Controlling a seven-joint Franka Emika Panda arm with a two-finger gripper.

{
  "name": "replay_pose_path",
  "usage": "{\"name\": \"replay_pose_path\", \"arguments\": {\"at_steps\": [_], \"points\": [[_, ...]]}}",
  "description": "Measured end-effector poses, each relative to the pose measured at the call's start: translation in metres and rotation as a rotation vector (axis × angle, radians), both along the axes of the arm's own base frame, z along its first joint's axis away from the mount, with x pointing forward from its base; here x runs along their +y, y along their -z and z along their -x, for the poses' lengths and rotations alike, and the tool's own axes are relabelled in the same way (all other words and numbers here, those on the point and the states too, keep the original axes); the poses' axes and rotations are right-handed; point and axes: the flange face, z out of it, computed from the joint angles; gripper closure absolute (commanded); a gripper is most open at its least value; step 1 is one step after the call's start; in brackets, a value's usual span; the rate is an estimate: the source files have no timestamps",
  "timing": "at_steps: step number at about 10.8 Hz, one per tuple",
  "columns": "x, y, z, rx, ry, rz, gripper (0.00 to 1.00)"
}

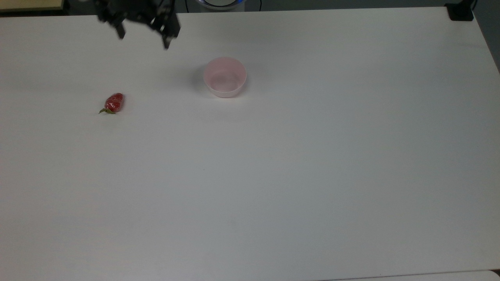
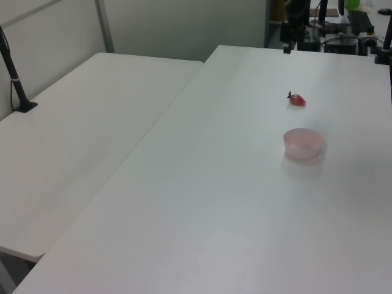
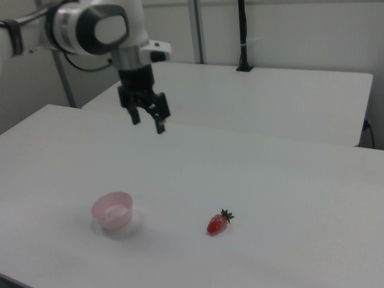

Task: Pick up strawberry from bowl
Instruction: 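Open the gripper, release the strawberry, and raise the gripper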

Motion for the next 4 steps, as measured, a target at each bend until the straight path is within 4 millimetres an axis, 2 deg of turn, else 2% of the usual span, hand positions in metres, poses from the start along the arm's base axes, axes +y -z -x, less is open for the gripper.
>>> {"name": "replay_pose_path", "arguments": {"at_steps": [2, 4], "points": [[0.022, -0.040, 0.025, -0.030, 0.020, -0.048, 0.00], [0.037, -0.054, 0.030, -0.065, -0.006, -0.048, 0.00]]}}
